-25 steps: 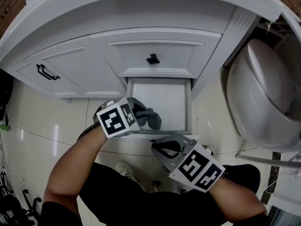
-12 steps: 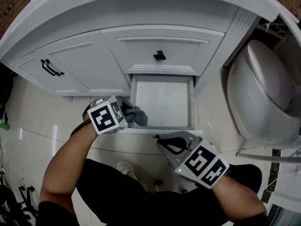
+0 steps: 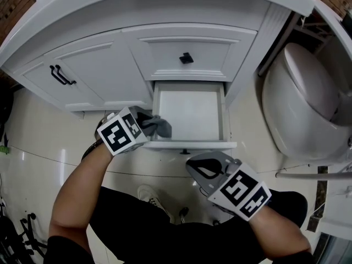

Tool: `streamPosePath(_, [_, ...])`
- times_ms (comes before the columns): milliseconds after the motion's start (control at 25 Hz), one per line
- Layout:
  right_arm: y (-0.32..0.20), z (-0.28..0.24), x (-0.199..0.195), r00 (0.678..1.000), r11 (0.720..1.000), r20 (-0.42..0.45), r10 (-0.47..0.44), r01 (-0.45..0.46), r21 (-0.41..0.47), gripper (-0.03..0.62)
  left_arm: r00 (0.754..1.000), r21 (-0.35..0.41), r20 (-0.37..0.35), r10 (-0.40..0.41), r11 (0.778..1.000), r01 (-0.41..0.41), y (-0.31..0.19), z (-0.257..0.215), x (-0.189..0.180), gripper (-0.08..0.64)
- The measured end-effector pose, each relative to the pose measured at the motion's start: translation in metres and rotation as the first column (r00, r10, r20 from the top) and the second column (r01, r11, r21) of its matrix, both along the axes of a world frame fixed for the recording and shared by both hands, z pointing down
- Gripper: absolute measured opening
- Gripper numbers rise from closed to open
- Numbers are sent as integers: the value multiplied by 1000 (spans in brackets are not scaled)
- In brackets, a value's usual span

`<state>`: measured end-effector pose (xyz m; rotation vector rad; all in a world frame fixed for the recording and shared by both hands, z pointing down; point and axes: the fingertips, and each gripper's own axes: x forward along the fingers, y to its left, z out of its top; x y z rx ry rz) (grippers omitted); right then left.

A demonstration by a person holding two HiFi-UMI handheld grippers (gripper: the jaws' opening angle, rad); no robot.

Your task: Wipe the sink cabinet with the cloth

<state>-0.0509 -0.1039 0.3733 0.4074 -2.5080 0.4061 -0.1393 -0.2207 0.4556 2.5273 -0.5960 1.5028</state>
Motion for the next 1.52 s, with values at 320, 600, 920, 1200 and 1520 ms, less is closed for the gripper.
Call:
streamPosePath(320, [21, -14, 10, 997, 996, 35, 65, -67, 61, 5, 893, 203, -426, -147, 946, 253, -7, -105, 47, 35])
streamPosePath(600, [31, -15, 24, 987, 984, 45, 154, -157, 87, 5, 805, 109, -569, -166, 955, 274, 31, -110, 119, 35])
streamPosePath(920, [60, -19, 23, 985, 980, 54, 164, -168, 102, 5, 844, 121, -528, -93, 976, 183, 54, -96, 181, 35])
streamPosePath(1200, [64, -9, 41, 978, 972, 46, 203, -207, 108, 5, 851, 141, -514, -111, 967, 211, 59, -83, 181, 35])
streamPosePath(1520, [66, -6, 45, 976, 972, 49, 211, -215, 94, 5, 860, 156, -482, -167, 950, 272, 66, -77, 137, 35])
